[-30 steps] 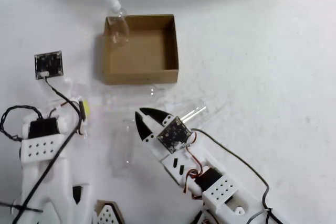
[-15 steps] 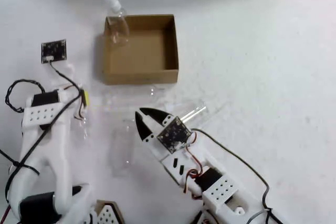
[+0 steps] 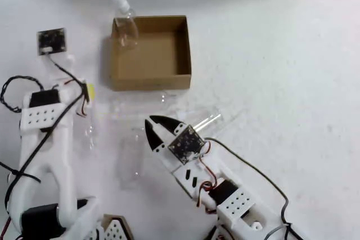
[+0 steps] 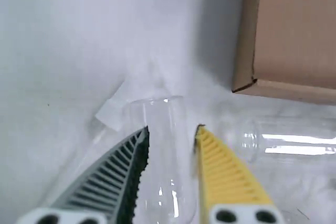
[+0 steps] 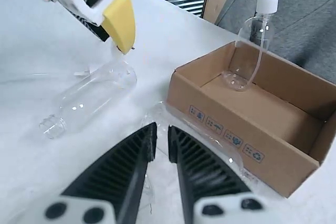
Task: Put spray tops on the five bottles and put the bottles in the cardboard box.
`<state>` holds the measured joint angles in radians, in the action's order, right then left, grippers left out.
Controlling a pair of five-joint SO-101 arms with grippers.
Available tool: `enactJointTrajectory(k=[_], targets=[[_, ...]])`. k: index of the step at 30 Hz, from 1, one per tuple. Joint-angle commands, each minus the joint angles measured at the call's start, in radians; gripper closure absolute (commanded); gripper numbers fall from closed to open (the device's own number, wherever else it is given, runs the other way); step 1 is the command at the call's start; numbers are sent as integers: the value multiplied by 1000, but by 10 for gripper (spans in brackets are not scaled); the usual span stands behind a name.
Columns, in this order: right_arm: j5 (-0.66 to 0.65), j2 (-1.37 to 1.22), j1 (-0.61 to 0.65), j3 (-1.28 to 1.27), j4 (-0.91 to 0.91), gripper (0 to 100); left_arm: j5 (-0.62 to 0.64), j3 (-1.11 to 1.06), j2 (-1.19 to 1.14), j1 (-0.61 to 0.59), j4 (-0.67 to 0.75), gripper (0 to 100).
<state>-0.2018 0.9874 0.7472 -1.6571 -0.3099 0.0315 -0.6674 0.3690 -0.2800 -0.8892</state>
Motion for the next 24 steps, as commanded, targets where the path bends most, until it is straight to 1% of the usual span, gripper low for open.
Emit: enactJointTrajectory(k=[1,4,7,10,14,18,21,24], targets=[[-11,15,12,0,2,984,-166,89,5,61,-12,985],[-11,7,10,0,2,984,-256,120,5,58,-11,960],[-6,5,10,-2,4,984,-342,135,4,62,-15,978],[-8,7,10,-9,44,984,-416,149,4,74,-34,980],[-9,12,8,-6,59,984,-433,192,-51,85,-61,980],[-9,12,-4,-5,59,984,-436,328,-197,88,-140,980],[-9,15,-5,-5,58,984,-437,417,-306,102,-155,980],[-9,15,-7,-5,58,984,-497,476,-406,133,-152,980]])
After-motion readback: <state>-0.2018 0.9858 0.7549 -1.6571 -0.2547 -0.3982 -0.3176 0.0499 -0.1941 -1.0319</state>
